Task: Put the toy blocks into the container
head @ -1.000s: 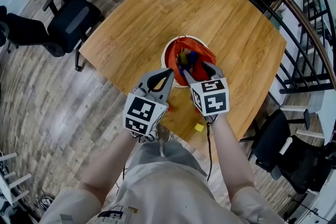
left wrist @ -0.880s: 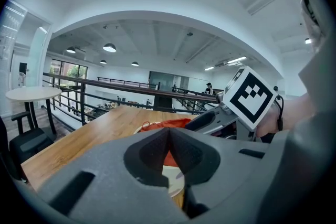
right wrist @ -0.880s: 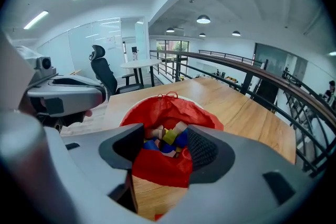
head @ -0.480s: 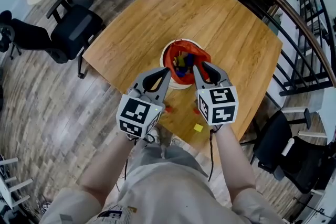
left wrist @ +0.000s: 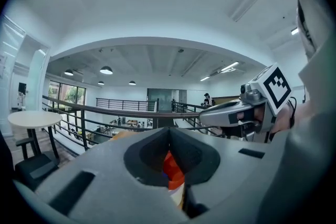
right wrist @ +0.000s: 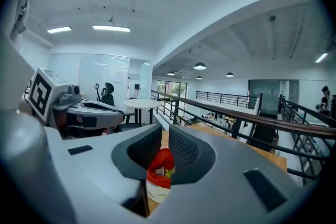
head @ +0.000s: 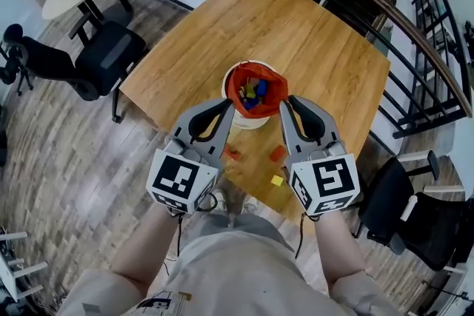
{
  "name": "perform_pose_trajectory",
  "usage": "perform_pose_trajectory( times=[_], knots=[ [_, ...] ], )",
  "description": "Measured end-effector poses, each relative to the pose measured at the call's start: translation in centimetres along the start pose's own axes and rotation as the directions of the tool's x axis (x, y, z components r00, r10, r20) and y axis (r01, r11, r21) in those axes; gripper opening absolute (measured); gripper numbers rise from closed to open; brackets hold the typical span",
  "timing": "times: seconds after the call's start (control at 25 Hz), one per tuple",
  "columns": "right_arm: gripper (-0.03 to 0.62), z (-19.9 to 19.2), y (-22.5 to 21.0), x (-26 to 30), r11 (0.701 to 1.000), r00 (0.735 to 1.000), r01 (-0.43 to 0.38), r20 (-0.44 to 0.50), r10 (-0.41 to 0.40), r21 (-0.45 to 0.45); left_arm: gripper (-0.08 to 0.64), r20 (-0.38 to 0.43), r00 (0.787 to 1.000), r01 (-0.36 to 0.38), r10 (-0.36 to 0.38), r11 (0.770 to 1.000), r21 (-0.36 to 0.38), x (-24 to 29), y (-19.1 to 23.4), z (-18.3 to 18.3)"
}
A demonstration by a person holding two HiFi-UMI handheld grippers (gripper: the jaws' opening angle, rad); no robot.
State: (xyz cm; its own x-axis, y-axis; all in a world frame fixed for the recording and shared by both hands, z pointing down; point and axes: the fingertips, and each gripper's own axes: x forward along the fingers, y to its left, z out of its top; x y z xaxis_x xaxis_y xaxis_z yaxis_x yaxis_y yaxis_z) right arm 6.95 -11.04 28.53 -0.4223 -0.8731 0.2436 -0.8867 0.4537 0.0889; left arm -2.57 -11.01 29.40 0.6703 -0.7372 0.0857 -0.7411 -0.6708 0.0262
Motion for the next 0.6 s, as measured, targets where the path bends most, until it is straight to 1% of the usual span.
perform_pose_trajectory(
  times=[0.12,0.28,0.36,0.48,0.6],
  knots=[
    [0.048,1.4,1.0,-2.4,1.0,0.999,-0.027,0.037,0.028,-0.015,0.012,0.033,0.999,-0.006,0.006,1.0,0.012,-1.5,-1.1,1.5],
    [0.038,1.8,2.0,-5.1,0.998,0.997,-0.06,0.054,0.061,-0.031,0.012,0.052,0.999,-0.01,0.009,1.0,0.021,-3.6,-2.2,2.6],
    [0.035,1.6,2.5,-6.3,0.996,0.996,-0.065,0.056,0.068,-0.054,0.012,0.062,0.998,0.006,-0.008,1.0,0.027,-4.6,-2.9,2.9],
    [0.035,1.1,3.1,-7.8,0.992,0.997,-0.055,0.056,0.061,-0.111,0.012,0.079,0.996,0.032,-0.035,0.999,0.04,-5.9,-4.1,3.0],
    [0.035,0.4,3.6,-9.0,0.995,0.996,-0.062,0.06,0.067,-0.084,0.012,0.061,0.997,0.044,-0.045,0.999,0.022,-6.8,-5.4,2.3]
  ],
)
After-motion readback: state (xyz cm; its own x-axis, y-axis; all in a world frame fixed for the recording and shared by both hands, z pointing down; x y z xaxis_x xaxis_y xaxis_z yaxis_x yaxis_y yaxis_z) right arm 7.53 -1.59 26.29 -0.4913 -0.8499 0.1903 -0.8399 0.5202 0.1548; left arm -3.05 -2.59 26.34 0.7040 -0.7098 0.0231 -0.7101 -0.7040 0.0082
